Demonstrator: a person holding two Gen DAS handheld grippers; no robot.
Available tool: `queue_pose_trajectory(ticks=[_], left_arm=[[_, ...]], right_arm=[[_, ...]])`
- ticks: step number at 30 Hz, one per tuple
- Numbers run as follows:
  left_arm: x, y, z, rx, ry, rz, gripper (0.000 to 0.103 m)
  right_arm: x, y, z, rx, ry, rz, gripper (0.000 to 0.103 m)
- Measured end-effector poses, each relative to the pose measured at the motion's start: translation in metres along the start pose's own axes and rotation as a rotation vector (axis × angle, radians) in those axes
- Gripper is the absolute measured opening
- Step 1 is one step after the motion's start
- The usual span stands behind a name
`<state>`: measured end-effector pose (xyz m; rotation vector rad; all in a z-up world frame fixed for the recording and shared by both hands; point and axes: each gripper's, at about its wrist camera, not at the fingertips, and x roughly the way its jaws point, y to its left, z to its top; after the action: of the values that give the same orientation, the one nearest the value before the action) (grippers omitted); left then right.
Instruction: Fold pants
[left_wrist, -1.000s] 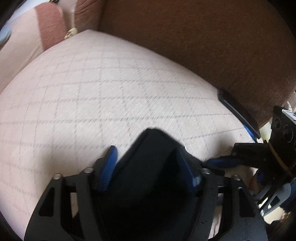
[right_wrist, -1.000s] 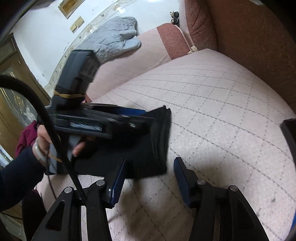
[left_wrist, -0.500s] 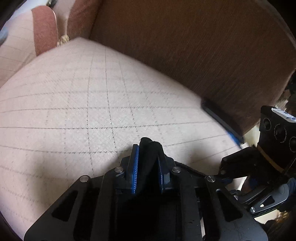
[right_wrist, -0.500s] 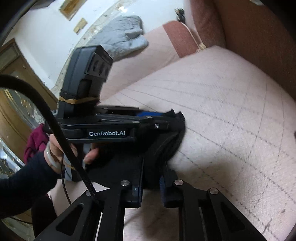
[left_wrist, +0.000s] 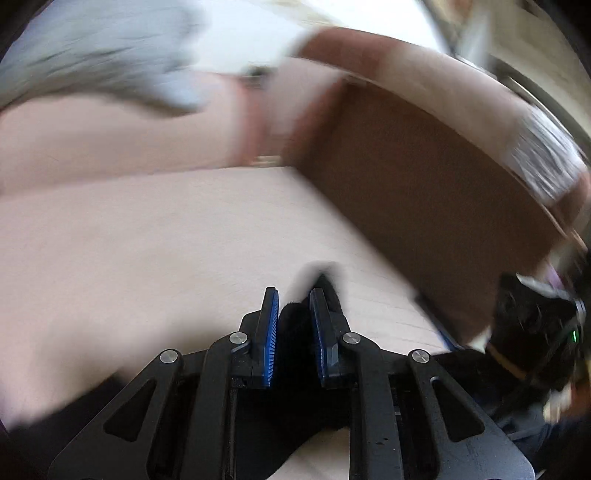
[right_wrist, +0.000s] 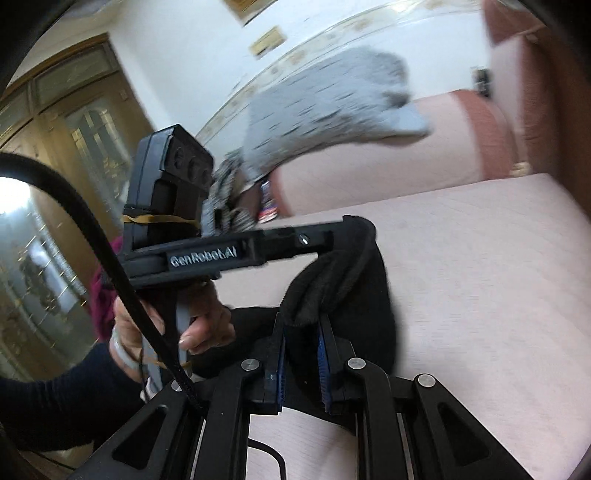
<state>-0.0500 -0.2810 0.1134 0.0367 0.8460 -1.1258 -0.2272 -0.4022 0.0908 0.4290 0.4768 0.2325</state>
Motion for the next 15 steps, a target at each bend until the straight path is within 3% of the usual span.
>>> queue_pose_trajectory(ticks=[4,8,10,11,13,15], left_arm=[[-0.031,0.061,-0.041,-0.185,0.024,0.14,0.016],[-0.055,0.096,-0.076,-0.312,0.024,0.18,0.016],[-0.063,0.103,-0.087,-0.344,0.005,0.197,0.02],[-0.068,0.103,-0.093,-0.355,-0.002,0.198,0.024],[-0.069,0.103,-0.101,-0.38,-0.001,0.181,0.051],[-0.067,0.106,-0.103,-0.39,0.003,0.168,0.051]], right_arm=[[0.071,0.032,-0.017,-0.024,0.108,0.041,0.014],[0.144,0.048,-0.049,-0.019,0.257,0.042,0.014],[0.16,0.046,-0.057,0.0,0.287,0.026,0.014],[0.158,0.045,-0.055,0.001,0.269,0.031,0.018],[0.147,0.042,-0.05,0.023,0.282,0.078,0.034],[0.128,0.033,-0.042,0.051,0.259,0.104,0.047]])
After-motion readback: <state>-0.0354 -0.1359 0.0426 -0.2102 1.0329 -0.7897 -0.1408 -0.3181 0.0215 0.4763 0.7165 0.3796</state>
